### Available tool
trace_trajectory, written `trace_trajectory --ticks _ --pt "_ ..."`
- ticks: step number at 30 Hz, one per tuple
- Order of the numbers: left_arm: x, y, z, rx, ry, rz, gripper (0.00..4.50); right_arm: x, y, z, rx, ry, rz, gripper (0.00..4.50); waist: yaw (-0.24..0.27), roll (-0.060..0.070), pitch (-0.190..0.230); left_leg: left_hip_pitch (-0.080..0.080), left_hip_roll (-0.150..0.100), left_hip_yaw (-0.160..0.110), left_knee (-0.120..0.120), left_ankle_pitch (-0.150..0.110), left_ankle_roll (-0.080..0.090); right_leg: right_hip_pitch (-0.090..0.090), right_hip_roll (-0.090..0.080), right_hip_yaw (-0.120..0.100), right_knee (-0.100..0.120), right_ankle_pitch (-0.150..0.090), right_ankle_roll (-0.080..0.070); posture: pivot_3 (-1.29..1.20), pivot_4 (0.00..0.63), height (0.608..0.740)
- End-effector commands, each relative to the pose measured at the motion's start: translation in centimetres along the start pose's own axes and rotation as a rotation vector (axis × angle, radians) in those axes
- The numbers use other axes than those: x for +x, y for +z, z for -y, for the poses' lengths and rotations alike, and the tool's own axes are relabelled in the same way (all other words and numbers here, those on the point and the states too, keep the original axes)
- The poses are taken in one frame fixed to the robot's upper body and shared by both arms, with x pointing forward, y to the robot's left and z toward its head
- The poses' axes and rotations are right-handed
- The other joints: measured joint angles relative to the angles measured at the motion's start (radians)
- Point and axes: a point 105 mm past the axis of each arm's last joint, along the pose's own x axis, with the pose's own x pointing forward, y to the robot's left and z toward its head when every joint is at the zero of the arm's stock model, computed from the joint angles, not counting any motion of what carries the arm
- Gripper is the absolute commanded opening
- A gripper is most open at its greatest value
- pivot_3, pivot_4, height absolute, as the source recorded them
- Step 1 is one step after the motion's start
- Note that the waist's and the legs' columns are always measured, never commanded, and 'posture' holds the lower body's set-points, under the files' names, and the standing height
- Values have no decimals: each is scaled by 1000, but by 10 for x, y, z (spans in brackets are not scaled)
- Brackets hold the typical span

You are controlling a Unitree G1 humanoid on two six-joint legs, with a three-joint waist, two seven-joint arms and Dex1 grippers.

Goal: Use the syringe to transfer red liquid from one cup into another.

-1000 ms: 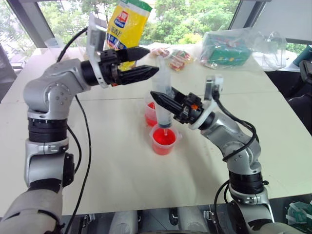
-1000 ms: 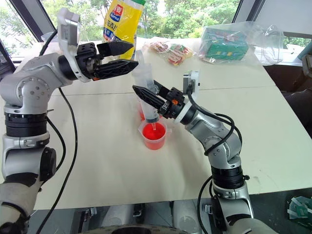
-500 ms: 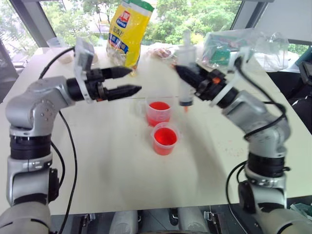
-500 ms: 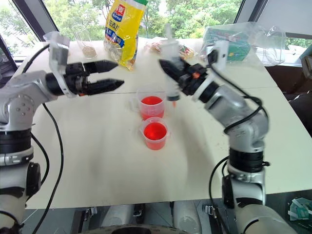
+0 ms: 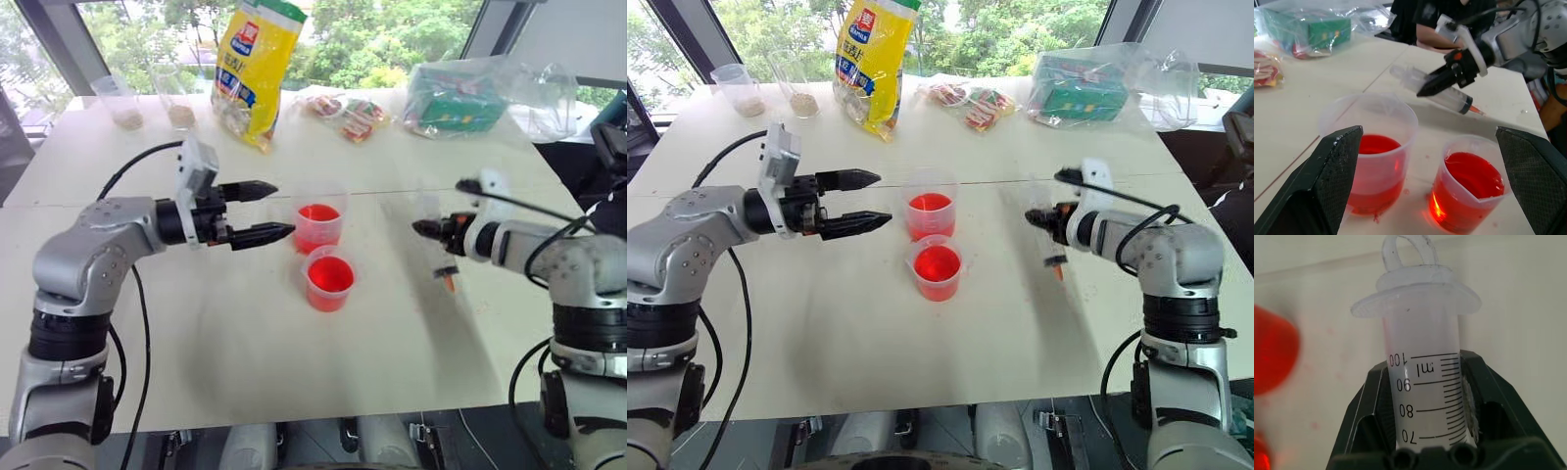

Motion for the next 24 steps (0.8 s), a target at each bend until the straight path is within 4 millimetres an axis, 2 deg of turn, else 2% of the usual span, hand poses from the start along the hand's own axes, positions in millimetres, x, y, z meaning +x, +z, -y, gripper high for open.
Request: trace_trajectory --ticks 1,2,8,12,14,19,22,24 --pt "-1 -2 10 50 -15 -26 4450 0 6 6 -53 -21 38 1387 -1 0 0 0 0 0 0 0 0 0 0 0 0 0 0 0 150 740" --pt "-2 -3 11 45 -12 -28 4450 1 3 7 -42 -15 30 1387 -2 0 0 0 0 0 0 0 0 0 0 0 0 0 0 0 150 740" --pt "-6 -1 13 29 12 -21 4500 0 3 3 -39 25 28 4361 2 0 0 0 0 0 0 0 0 0 1 0 0 0 0 0 150 740" --pt "-6 -3 15 24 9 -24 4500 -7 7 3 -70 36 31 4451 1 0 0 0 0 0 0 0 0 0 1 0 0 0 0 0 150 740" --pt "-7 -2 16 21 4 -22 4500 -18 14 0 -89 53 46 4451 1 0 0 0 0 0 0 0 0 0 1 0 0 0 0 0 150 740" --pt "-8 -1 17 15 -2 -23 4500 -77 34 -23 -198 230 105 4451 5 0 0 -1 0 -1 0 0 1 0 1 0 -1 0 0 0 150 740" --pt "-11 0 18 17 17 -15 4500 -114 34 -45 -303 373 111 4451 5 0 0 -1 1 -1 0 -1 1 1 1 -1 -3 0 0 0 150 740" --pt "-9 1 18 20 28 -12 4500 -127 32 -48 -340 400 105 4451 4 0 0 -1 1 -2 0 -1 1 1 1 -1 -3 0 0 0 150 740"
